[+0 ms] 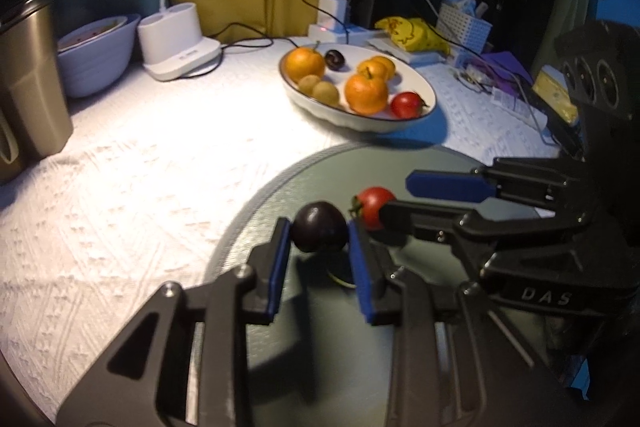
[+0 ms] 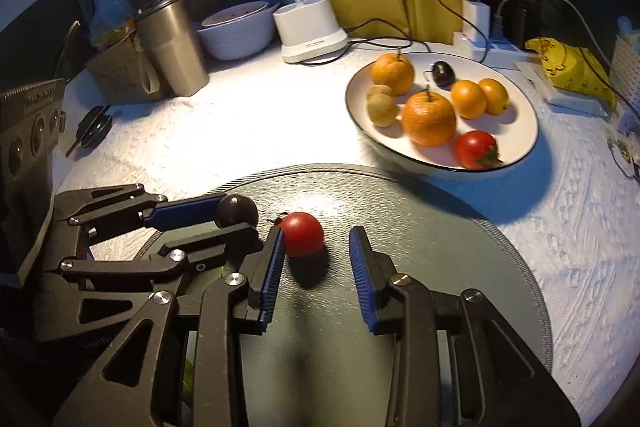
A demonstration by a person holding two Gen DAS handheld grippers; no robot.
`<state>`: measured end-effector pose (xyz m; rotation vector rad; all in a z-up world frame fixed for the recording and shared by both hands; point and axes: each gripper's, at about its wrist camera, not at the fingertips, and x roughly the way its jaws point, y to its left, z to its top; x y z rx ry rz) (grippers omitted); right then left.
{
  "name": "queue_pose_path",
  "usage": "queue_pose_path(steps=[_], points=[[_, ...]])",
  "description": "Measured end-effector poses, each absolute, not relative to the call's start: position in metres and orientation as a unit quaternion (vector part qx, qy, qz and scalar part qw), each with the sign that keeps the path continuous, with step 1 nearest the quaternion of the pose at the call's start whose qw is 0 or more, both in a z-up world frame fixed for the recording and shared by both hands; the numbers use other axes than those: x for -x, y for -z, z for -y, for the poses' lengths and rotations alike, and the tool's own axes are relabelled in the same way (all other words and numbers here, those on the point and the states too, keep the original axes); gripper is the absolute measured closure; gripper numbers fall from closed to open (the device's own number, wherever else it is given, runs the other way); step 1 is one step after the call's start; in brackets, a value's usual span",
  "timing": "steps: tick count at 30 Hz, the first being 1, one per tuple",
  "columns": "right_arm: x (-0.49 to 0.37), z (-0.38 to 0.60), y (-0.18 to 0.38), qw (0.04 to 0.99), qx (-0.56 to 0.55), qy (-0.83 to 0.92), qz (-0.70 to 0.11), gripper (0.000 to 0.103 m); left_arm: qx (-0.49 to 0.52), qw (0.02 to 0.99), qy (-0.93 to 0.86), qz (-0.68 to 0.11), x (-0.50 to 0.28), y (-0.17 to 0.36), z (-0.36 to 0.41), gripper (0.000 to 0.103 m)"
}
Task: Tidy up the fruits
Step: 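Grasp the red cherry tomato with the right tool while the left tool grasps the dark plum, then carry the red tomato in the right tool while the left tool carries the plum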
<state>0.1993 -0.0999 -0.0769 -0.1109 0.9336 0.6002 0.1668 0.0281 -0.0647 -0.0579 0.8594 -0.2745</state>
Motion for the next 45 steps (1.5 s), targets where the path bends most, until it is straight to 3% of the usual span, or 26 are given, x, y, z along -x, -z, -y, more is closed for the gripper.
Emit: queue_pose_path(steps=[16,19,45], points=[[-0.201,0.070,0.091,0.830,0.074,-0.309,-0.459,0.065,0.040,0.902,0.120,-0.412,-0.164,0.062,-0.049,0.073],[-0.201,0.070,0.091,0.828,0.075,-0.312,-0.459,0.073,0.039,0.903,0.120,-0.411,-0.164,0.061,-0.048,0.073],[-0.211,0.120,0.060,0.859,0.055,-0.288,-0.420,0.073,0.012,0.911,0.129,-0.391,-0.184,0.036,-0.020,0.073]])
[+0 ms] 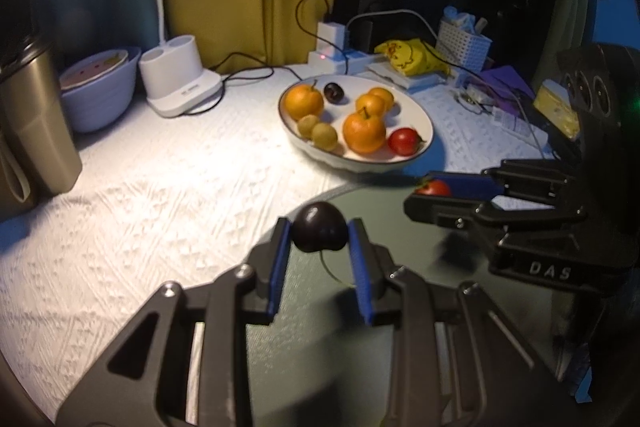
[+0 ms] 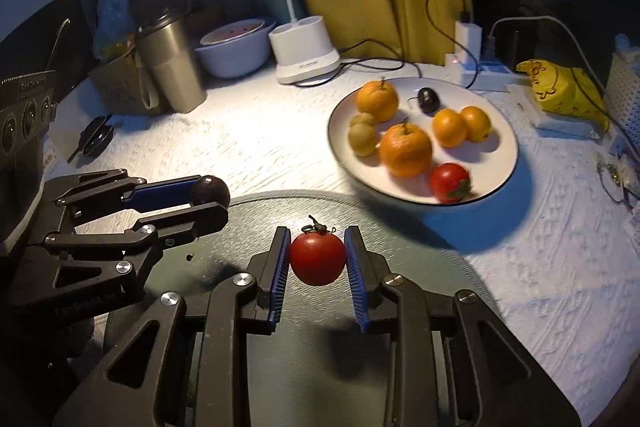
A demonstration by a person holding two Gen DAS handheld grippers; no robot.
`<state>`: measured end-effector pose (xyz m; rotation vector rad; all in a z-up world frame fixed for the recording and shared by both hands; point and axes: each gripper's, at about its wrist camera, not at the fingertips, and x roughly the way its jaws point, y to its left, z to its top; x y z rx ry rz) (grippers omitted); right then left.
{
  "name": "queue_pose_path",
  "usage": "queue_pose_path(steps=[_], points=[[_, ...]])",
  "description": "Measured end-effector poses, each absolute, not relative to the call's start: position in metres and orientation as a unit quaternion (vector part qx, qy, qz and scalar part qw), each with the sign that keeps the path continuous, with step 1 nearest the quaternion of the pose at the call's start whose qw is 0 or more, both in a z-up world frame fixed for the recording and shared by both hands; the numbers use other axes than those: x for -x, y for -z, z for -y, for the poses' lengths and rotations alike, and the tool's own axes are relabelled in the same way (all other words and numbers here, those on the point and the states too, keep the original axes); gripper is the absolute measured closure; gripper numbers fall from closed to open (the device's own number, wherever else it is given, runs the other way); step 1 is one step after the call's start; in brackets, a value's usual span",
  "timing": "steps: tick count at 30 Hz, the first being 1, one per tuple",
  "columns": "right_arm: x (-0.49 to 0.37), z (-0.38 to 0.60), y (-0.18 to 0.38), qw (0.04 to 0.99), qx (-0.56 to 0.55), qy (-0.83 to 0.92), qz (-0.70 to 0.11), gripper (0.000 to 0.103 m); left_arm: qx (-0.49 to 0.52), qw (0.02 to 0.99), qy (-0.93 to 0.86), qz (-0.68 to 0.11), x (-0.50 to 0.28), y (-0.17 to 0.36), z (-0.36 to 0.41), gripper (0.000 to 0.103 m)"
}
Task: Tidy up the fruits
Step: 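Carry the red tomato in the right tool while the left tool carries the plum, then open both tools to set the red tomato and dark plum on the plate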
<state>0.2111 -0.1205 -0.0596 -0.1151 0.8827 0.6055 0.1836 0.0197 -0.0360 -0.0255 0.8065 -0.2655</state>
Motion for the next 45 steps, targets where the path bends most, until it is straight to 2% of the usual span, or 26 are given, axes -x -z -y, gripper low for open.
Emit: queue_pose_path(steps=[25,45], points=[[-0.270,0.165,0.040,0.880,0.033,-0.258,-0.397,0.073,-0.008,0.913,0.144,-0.380,-0.246,0.025,0.012,0.073],[-0.324,0.183,0.054,0.889,0.029,-0.224,-0.398,0.073,-0.028,0.913,0.154,-0.377,-0.311,0.034,0.026,0.073]])
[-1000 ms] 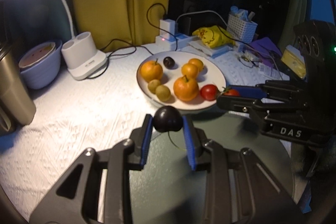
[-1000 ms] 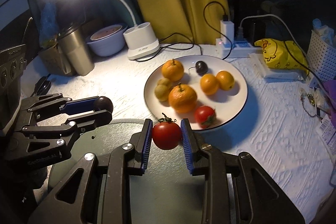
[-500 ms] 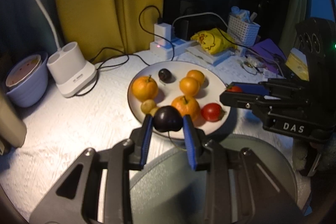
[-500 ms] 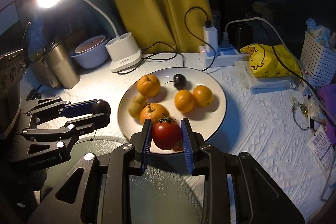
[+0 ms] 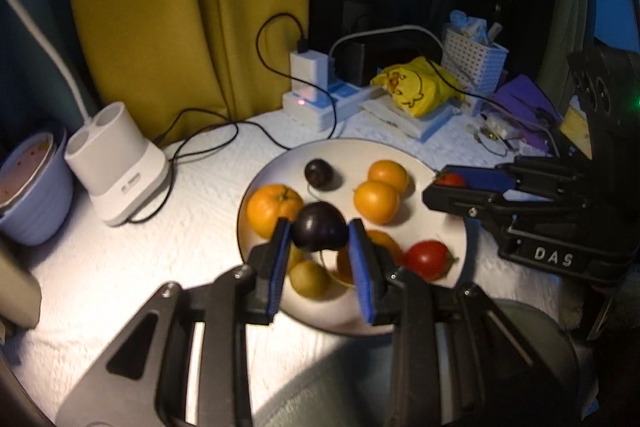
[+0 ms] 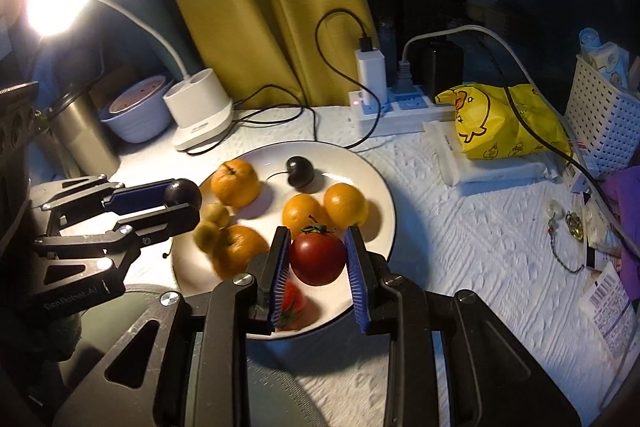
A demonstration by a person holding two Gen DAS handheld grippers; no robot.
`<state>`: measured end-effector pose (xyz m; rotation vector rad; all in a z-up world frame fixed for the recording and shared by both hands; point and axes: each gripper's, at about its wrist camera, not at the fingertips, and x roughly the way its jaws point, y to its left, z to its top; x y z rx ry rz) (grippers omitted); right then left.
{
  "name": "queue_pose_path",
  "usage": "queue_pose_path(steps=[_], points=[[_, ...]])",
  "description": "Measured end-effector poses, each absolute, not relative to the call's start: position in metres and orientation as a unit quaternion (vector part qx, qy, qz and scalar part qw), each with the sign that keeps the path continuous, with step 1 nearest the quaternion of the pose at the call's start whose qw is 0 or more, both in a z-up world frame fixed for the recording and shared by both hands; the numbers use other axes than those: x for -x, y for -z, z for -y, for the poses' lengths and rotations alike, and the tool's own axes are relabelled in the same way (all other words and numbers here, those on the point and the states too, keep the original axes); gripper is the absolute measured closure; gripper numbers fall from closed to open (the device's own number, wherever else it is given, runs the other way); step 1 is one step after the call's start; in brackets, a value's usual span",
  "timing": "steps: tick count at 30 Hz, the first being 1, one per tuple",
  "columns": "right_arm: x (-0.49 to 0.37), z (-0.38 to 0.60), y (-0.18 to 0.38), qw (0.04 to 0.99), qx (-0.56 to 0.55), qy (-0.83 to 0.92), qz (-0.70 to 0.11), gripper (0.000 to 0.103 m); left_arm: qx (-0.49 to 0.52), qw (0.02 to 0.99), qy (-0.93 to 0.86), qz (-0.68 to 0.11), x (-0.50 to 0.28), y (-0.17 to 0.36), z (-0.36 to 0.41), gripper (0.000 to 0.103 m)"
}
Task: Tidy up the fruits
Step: 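Open both tools to set the red tomato and dark plum on the plate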
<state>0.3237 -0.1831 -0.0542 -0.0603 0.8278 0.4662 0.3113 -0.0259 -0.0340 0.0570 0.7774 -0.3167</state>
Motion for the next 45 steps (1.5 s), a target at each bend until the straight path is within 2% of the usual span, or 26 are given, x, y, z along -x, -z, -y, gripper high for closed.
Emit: queue_pose_path(steps=[14,26,29,32,45], points=[[-0.349,0.188,0.074,0.889,0.037,-0.206,-0.408,0.073,-0.024,0.906,0.161,-0.390,-0.342,0.046,0.034,0.073],[-0.347,0.186,0.075,0.888,0.039,-0.201,-0.413,0.073,-0.015,0.907,0.154,-0.391,-0.336,0.041,0.031,0.071],[-0.343,0.186,0.072,0.888,0.040,-0.199,-0.412,0.073,-0.013,0.909,0.151,-0.388,-0.330,0.037,0.030,0.069],[-0.339,0.187,0.068,0.890,0.040,-0.196,-0.410,0.072,-0.007,0.912,0.147,-0.384,-0.323,0.033,0.027,0.059],[-0.307,0.181,0.047,0.896,0.045,-0.197,-0.395,0.070,0.002,0.921,0.132,-0.366,-0.288,0.011,0.017,0.058]])
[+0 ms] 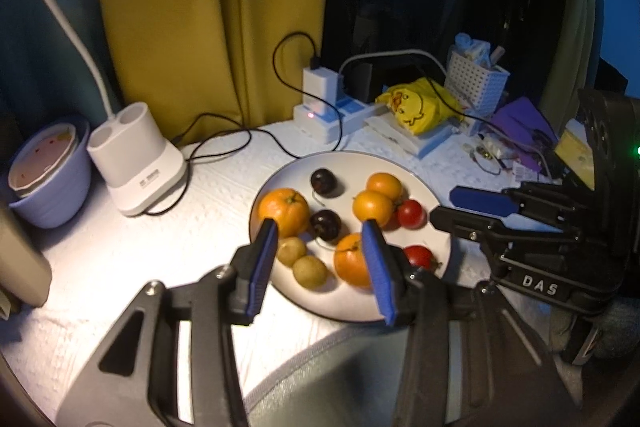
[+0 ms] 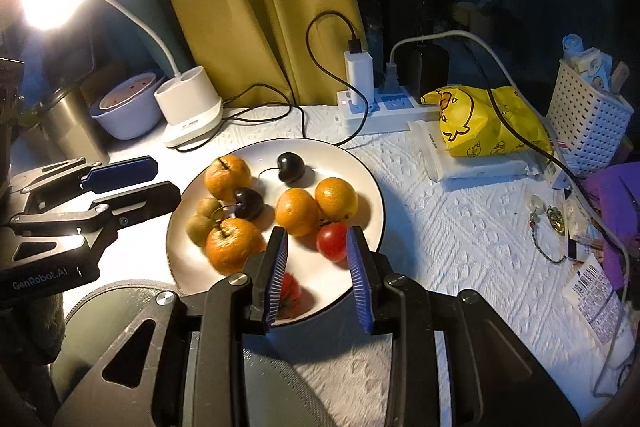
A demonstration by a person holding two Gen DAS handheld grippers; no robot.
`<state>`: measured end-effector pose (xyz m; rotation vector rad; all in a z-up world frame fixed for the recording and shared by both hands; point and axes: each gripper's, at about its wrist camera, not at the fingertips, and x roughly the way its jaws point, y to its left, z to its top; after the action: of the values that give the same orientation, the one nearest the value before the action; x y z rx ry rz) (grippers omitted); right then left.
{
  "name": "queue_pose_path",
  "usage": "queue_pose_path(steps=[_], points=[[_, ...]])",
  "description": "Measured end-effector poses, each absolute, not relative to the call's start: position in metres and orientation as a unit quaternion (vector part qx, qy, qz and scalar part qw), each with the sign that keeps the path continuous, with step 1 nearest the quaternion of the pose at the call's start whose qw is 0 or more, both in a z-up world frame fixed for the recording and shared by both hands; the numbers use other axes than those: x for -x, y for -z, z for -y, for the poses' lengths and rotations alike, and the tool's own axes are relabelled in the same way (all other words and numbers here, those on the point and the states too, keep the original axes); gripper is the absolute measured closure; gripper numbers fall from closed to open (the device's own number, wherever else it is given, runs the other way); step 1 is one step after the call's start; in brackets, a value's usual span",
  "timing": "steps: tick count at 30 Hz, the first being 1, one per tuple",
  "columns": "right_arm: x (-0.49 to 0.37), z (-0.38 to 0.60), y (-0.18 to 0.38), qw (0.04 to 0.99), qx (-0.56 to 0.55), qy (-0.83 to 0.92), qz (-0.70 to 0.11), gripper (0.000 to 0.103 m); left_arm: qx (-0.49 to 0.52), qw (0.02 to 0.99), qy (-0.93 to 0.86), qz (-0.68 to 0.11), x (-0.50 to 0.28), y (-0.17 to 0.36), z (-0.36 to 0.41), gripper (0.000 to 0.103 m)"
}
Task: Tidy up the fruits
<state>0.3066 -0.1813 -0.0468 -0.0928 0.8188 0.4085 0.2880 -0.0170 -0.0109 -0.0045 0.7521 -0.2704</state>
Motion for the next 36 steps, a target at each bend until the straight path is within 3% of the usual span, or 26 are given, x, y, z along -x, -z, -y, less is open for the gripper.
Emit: queue_pose_path(steps=[32,34,36], points=[[-0.197,0.172,-0.007,0.914,0.062,-0.193,-0.351,0.069,0.005,0.940,0.128,-0.318,-0.166,-0.037,0.004,0.056],[-0.190,0.171,-0.010,0.915,0.063,-0.192,-0.348,0.068,0.004,0.940,0.127,-0.315,-0.157,-0.039,0.003,0.050],[-0.181,0.170,-0.014,0.916,0.063,-0.192,-0.345,0.058,0.006,0.942,0.129,-0.311,-0.147,-0.042,0.001,0.023]])
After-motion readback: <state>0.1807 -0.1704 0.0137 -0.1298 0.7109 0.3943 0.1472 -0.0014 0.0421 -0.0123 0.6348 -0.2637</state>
